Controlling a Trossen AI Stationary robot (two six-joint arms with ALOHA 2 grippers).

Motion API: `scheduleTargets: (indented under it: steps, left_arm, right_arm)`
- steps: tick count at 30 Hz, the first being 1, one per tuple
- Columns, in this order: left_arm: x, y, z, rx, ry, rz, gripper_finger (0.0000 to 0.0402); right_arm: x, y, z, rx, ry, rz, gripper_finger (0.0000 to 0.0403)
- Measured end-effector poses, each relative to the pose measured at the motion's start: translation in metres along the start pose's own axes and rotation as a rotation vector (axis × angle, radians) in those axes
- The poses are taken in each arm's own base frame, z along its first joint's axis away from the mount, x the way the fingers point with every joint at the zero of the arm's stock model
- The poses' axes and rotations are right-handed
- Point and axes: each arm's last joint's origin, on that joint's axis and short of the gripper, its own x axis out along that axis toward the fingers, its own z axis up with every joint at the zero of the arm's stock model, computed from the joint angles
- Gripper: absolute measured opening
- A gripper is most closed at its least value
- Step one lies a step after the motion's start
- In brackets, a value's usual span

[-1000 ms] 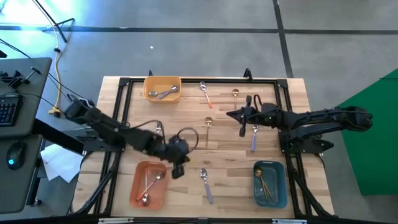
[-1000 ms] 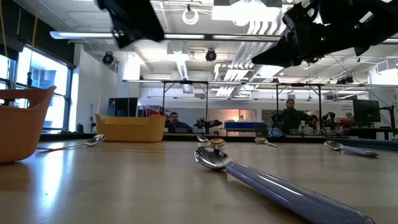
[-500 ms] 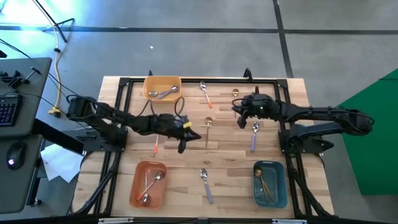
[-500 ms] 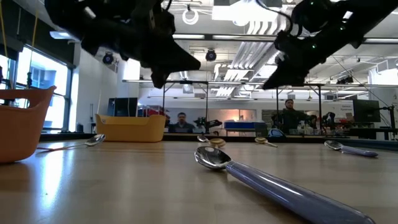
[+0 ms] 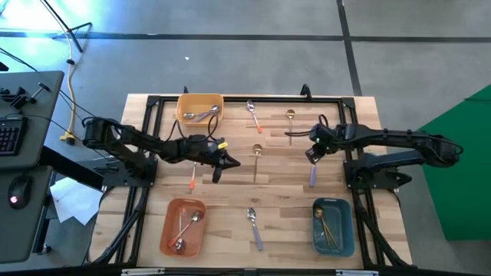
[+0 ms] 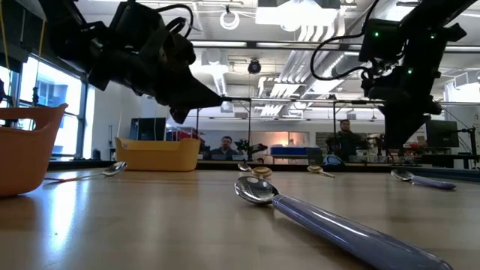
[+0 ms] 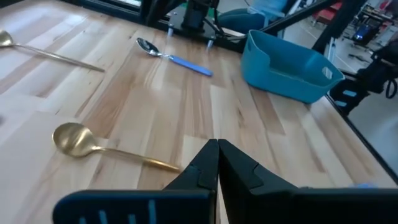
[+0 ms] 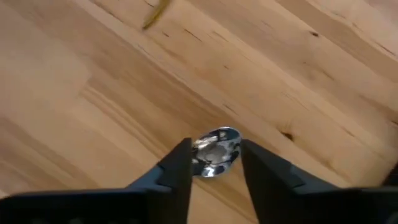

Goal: Sort silverware by color (type)
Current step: Put the purple spoon into the yellow bin

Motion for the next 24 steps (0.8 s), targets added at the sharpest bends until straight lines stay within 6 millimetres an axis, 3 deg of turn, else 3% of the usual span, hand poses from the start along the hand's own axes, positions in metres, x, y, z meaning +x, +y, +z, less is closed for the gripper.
scheduleTargets:
  steps: [7, 15, 24]
  left_arm:
    - [-0.003, 0.001, -0.005, 0.028, 0.000, -0.002, 0.0000]
    - [-0.005, 0.008, -0.004, 0.074, -0.003, 0.008, 0.0000]
    - [-0.006, 0.012, -0.003, 0.064, 0.003, -0.014, 0.0000]
  right_arm:
    - [0.004, -0.018, 0.014, -0.058, 0.036, 0.127, 0.0177]
    - [0.008, -0.045, 0.024, 0.026, 0.062, 0.215, 0.0179]
    - [0.022, -0.047, 0.031, 0.162, 0.165, 0.216, 0.0179]
